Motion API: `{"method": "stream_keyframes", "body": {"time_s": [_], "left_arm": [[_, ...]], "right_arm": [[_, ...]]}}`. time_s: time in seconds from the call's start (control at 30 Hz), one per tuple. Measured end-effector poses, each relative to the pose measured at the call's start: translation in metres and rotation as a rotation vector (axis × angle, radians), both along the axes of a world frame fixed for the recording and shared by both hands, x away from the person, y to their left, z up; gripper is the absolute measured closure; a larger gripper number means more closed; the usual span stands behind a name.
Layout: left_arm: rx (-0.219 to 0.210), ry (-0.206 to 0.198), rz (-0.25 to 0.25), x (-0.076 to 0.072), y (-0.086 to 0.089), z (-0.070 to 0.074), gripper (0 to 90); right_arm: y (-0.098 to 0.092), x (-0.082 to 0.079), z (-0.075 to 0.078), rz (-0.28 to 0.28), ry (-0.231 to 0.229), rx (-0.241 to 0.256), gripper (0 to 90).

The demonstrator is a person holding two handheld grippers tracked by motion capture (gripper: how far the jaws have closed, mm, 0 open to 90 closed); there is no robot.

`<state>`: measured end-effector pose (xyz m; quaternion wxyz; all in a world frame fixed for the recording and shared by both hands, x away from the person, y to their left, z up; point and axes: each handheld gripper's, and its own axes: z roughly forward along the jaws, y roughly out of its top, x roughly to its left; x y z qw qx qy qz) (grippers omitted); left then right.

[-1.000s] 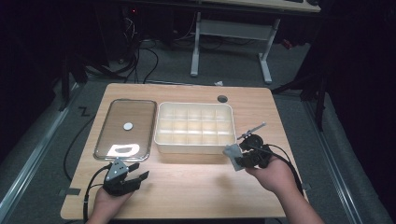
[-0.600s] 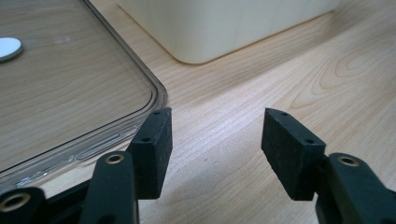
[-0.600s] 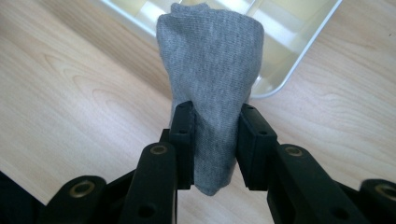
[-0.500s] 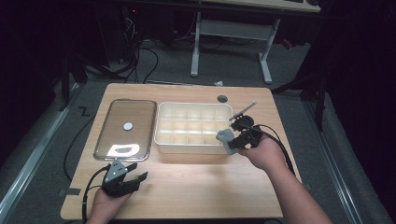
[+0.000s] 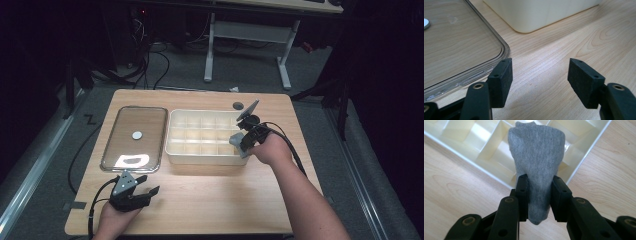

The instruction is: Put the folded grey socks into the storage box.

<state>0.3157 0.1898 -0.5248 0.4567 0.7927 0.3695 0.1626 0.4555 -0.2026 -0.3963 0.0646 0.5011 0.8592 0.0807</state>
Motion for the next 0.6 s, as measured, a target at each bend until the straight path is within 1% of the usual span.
{"method": "stream_keyframes", "body": {"time_s": [0.1, 0.13, 0.17, 0.2, 0.27, 0.3, 0.4, 0.47, 0.6], "left_arm": [[0.004, 0.0, 0.0, 0.0, 0.0, 0.0, 37.4], [0.008, 0.002, -0.003, 0.0, 0.0, 0.0, 37.4], [0.009, 0.002, -0.004, 0.0, 0.0, 0.0, 37.5], [0.01, 0.001, -0.006, 0.0, 0.0, 0.0, 37.6], [0.019, 0.006, -0.01, 0.0, -0.001, -0.001, 37.7], [0.025, 0.005, -0.009, 0.0, -0.002, -0.002, 37.8], [0.039, 0.007, -0.013, 0.0, -0.004, -0.003, 37.9], [0.04, 0.004, -0.012, -0.001, -0.004, -0.002, 38.0], [0.046, 0.005, -0.012, 0.0, -0.004, -0.003, 38.4]], "right_arm": [[0.002, 0.006, -0.002, -0.012, 0.028, -0.029, 71.9], [0.002, 0.007, -0.003, -0.02, 0.034, -0.032, 71.9], [0.003, 0.01, -0.006, -0.018, 0.05, -0.054, 72.0], [0.003, 0.011, -0.008, -0.024, 0.056, -0.058, 71.9], [0.003, 0.012, -0.009, -0.022, 0.057, -0.064, 71.9], [0.005, 0.015, -0.013, -0.021, 0.064, -0.08, 71.9], [0.006, 0.017, -0.014, -0.01, 0.069, -0.091, 72.0], [0.007, 0.017, -0.016, -0.014, 0.077, -0.098, 72.0], [0.009, 0.018, -0.018, -0.01, 0.077, -0.114, 72.1]]}}
